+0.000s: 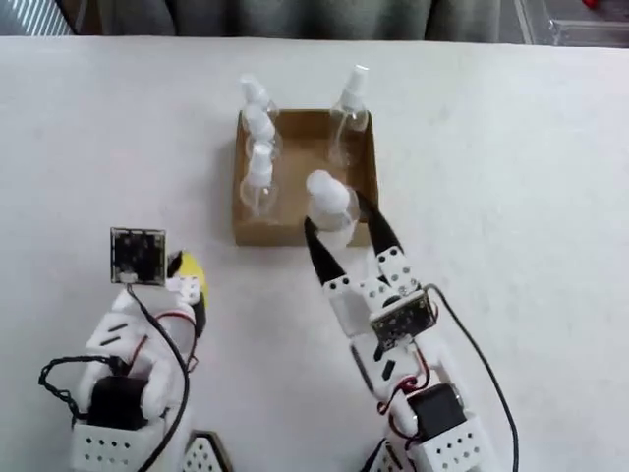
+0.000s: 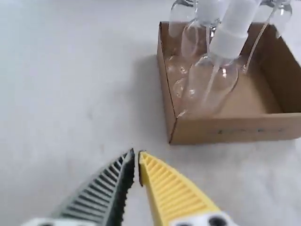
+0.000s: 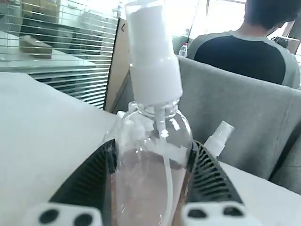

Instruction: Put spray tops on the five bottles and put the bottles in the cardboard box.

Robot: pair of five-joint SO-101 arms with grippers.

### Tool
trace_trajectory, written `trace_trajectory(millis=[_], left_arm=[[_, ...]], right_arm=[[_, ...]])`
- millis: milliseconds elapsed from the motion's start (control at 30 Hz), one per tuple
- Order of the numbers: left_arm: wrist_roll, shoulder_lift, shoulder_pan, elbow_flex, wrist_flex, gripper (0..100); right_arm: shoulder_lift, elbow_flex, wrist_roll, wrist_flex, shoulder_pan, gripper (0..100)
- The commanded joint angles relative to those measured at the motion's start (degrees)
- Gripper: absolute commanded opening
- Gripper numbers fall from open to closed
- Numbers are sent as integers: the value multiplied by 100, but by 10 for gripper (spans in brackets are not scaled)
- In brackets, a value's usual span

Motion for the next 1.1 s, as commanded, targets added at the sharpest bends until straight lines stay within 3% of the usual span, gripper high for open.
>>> trace_trajectory(millis=[0, 233, 500, 733, 833, 967, 1067], left_arm=[[-79, -66, -75, 202, -114, 21], [-79, -66, -75, 457, -79, 21], [-264, -66, -22, 730, -123, 21], [448, -75, 629, 642, -343, 21], [1055, -75, 796, 457, -695, 20], [1626, -75, 919, 0, -1116, 20], [1881, -75, 1499, -105, -1240, 20]], right_arm=[[-66, 53, -9, -312, 268, 15], [-66, 35, -9, -330, 725, 15], [-57, -53, -79, -251, 743, 15], [602, -1371, -870, 356, 119, 15], [1631, -1987, -932, 119, -22, 15], [3037, -2743, -1565, -382, -66, 15], [3846, -3297, -1899, -462, -163, 15]])
